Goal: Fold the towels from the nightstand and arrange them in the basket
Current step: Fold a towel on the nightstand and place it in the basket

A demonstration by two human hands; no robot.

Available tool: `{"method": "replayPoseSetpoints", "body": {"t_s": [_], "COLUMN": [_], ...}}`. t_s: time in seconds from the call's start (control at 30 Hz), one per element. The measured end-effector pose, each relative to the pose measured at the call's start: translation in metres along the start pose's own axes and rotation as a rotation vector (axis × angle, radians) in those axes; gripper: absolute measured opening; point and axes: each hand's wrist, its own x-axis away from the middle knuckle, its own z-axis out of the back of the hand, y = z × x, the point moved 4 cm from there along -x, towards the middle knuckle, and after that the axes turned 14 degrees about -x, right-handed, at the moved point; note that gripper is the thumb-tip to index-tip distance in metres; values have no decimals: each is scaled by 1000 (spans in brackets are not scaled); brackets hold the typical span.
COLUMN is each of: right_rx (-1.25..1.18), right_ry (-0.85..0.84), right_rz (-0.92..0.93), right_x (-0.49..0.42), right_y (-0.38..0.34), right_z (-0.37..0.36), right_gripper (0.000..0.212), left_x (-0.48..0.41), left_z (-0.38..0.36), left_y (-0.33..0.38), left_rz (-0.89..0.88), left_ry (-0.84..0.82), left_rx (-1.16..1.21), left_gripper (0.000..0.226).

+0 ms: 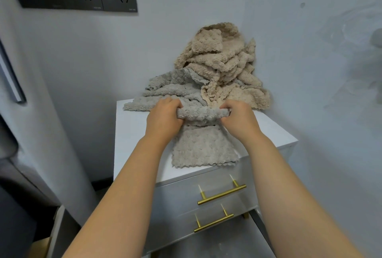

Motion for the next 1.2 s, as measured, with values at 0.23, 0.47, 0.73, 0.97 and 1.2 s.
{"method": "replayPoseSetpoints", "body": {"t_s": [0.23, 0.47, 0.73, 0.97, 1.2], "right_rx": [1, 57, -98, 57, 41], "right_ry": [-88, -233, -220, -499, -345], "right_rz": [-31, -94, -120, -144, -105], "right_x": [8, 15, 14, 13, 6], "right_y": [4, 9, 4, 5, -4], "right_z": [-2, -2, 2, -10, -11], "right_gripper": [23, 25, 23, 55, 38], "left_x": [4, 10, 8, 13, 10], "left_z": [2, -1, 1, -5, 1], "left_y": [0, 0, -5, -4, 1], "left_rz": [-123, -245, -42, -52, -62], "left_ry": [32, -270, -373, -527, -435], "left_rx": [1, 16, 169, 228, 148], "left_gripper": [30, 33, 27, 37, 59]}}
